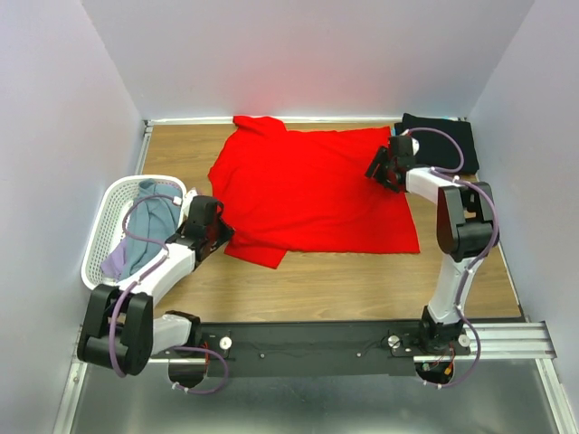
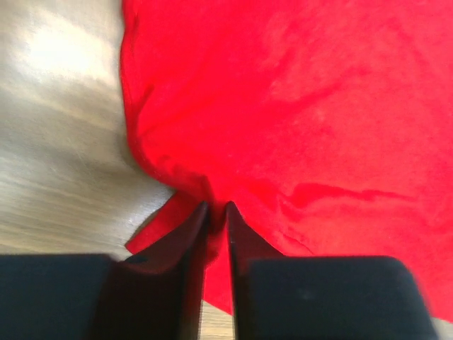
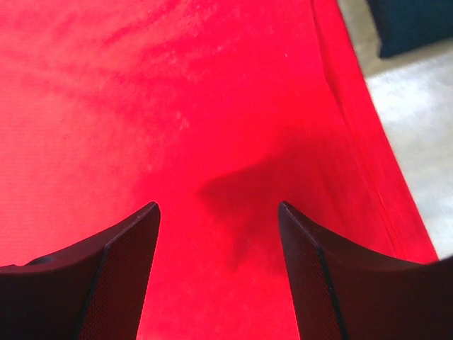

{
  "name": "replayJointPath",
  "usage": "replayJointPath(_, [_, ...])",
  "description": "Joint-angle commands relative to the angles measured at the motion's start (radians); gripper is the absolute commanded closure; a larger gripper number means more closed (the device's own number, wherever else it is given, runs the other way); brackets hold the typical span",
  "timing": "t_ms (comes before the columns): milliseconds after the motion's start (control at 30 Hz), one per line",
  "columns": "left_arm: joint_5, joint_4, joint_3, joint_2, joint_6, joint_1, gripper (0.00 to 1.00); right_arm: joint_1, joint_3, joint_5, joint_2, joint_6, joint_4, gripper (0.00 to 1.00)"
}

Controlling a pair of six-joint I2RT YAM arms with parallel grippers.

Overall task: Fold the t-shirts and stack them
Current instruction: Flatten the tshirt out

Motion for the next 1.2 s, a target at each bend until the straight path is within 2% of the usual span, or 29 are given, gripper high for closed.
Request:
replayJointPath(0, [-0.054,-0.013,0.042,-0.054,0.056,-0.002,0.68,-0.007,-0.026,-0.019,-0.136,-0.011,-0.096,0.25])
replayJointPath(33, [-0.079,-0.028,0.045,-0.074,0.056,-0.002,0.59,-0.007,-0.038,-0.011,-0.159,-0.005,-0.104,0.25])
replayJointPath(67, [-0.092,-0.048,0.042,-0.085,0.053,-0.002,0.58,-0.009,-0.072,-0.005,-0.182,0.006,-0.113,0.25])
replayJointPath(133, [-0.11,-0.064,0.025,-0.125,0.032,-0.002,0.47,-0.007,-0.119,0.0,-0.236,0.015,-0.117,0.25])
replayJointPath(233, [-0.133,-0.096,-0.03,-0.195,-0.024,-0.003,0.47,-0.007,-0.224,0.012,-0.343,0.034,-0.127,0.25])
replayJointPath(400, [-0.144,-0.1,-0.167,-0.324,-0.11,-0.026,0.55,-0.007,-0.382,0.015,-0.559,0.058,-0.14,0.26])
replayJointPath(500, [-0.191,-0.126,-0.199,-0.375,-0.177,-0.093,0.6,-0.007,-0.484,0.026,-0.658,0.065,-0.153,0.27])
replayJointPath(567, [-0.228,-0.139,-0.195,-0.38,-0.2,-0.109,0.6,-0.009,-0.511,0.034,-0.692,0.065,-0.163,0.27])
replayJointPath(767, [-0.327,-0.143,-0.139,-0.226,-0.208,-0.156,0.61,-0.007,-0.561,0.037,-0.765,0.081,-0.191,0.27])
replayJointPath(833, [-0.342,-0.143,-0.121,-0.162,-0.2,-0.176,0.66,-0.009,-0.561,0.043,-0.779,0.081,-0.196,0.27])
replayJointPath(967, [-0.405,-0.154,-0.083,-0.116,-0.214,-0.262,0.68,-0.009,-0.548,0.069,-0.795,0.071,-0.211,0.27])
replayJointPath(1167, [-0.436,-0.198,-0.04,-0.071,-0.24,-0.311,0.69,-0.009,-0.511,0.066,-0.761,0.062,-0.217,0.27])
